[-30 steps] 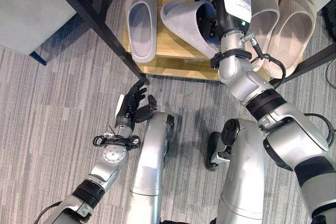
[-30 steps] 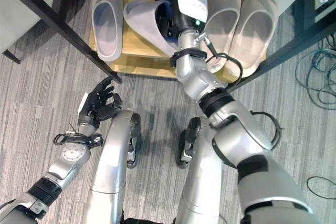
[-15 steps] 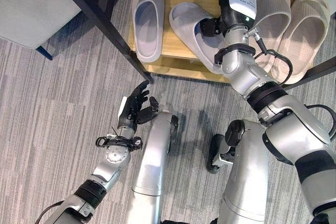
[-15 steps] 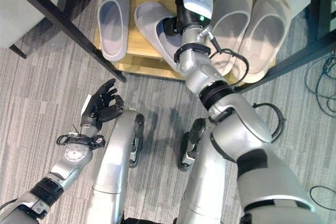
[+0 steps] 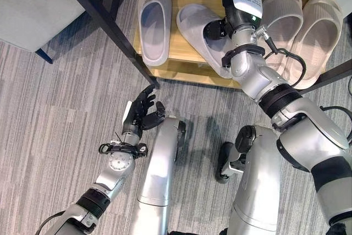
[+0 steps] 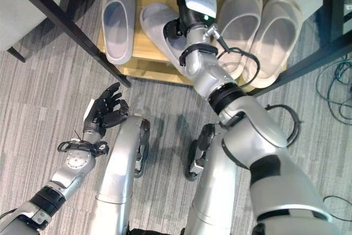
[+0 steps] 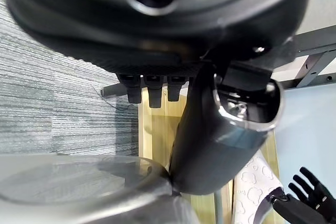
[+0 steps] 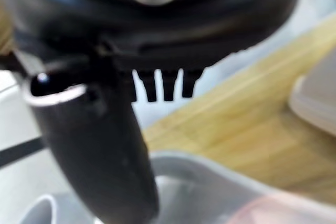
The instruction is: Arrange the slippers neatly on the shoe rack.
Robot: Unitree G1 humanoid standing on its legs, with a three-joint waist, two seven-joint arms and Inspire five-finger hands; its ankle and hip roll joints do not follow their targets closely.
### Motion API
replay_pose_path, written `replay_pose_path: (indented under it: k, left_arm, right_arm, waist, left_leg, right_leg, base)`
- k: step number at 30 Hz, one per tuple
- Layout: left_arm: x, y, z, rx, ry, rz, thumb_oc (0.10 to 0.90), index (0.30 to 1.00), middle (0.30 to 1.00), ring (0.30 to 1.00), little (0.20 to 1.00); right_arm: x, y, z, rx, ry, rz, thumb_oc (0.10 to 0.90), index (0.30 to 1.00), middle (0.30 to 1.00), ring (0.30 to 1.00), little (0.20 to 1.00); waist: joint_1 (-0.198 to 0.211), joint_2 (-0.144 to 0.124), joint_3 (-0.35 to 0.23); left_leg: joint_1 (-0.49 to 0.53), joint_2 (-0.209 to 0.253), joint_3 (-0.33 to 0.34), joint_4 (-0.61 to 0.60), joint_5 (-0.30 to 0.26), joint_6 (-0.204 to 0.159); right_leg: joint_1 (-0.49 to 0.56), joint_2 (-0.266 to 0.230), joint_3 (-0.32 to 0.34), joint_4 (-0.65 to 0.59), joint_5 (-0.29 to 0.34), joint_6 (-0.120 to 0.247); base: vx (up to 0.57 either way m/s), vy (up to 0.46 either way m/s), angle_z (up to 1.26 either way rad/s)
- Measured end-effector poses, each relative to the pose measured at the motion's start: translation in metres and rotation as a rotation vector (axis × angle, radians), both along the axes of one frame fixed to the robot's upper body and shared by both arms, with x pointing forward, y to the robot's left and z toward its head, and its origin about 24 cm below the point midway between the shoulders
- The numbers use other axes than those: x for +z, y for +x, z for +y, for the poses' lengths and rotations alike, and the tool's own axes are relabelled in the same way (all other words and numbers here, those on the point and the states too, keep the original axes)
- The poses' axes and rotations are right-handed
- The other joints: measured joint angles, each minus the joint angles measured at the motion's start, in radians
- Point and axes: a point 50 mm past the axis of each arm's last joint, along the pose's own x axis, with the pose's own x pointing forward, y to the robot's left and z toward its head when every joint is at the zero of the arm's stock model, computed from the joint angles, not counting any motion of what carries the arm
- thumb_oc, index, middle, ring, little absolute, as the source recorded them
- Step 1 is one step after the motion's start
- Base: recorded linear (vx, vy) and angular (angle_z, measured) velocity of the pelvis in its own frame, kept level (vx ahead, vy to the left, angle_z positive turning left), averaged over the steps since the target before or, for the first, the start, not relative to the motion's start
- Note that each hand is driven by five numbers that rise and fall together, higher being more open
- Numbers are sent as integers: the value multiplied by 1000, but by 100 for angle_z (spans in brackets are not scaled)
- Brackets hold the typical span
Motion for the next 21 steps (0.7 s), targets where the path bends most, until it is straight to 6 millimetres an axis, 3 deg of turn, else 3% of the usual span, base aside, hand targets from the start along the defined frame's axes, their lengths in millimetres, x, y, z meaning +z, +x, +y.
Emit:
replay_pose_path:
  k: [4, 15, 21]
  left_arm:
    - [2, 0, 4, 15, -3, -6, 800, 900, 900, 900, 900]
    - [1, 1, 10, 29, 15, 0, 800, 900, 900, 900, 900]
    - [-1, 1, 3, 7, 6, 9, 800, 900, 900, 900, 900]
  right_arm:
    - [4, -2, -2, 15, -19, -15, 800, 900, 900, 900, 900]
    - [1, -1, 14, 53, 42, -5, 800, 900, 900, 900, 900]
    - [-2, 7, 0, -34, 55, 21, 800, 900, 900, 900, 900]
  waist:
    - [-3, -14, -1]
    - [-7, -15, -1]
    - [6, -15, -1]
  left_leg:
    - [0, 4, -1, 7, -8, 0]
    - [6, 22, 2, 38, -36, 11]
    - [9, 17, 4, 32, -35, 10]
  right_leg:
    - [0, 6, -2, 1, 0, 1]
    - [1, 22, 2, 18, -5, 14]
    - [4, 15, 4, 22, -11, 15]
  base:
    - [-5, 37, -4]
    - [-1, 19, -5]
    - [0, -21, 4]
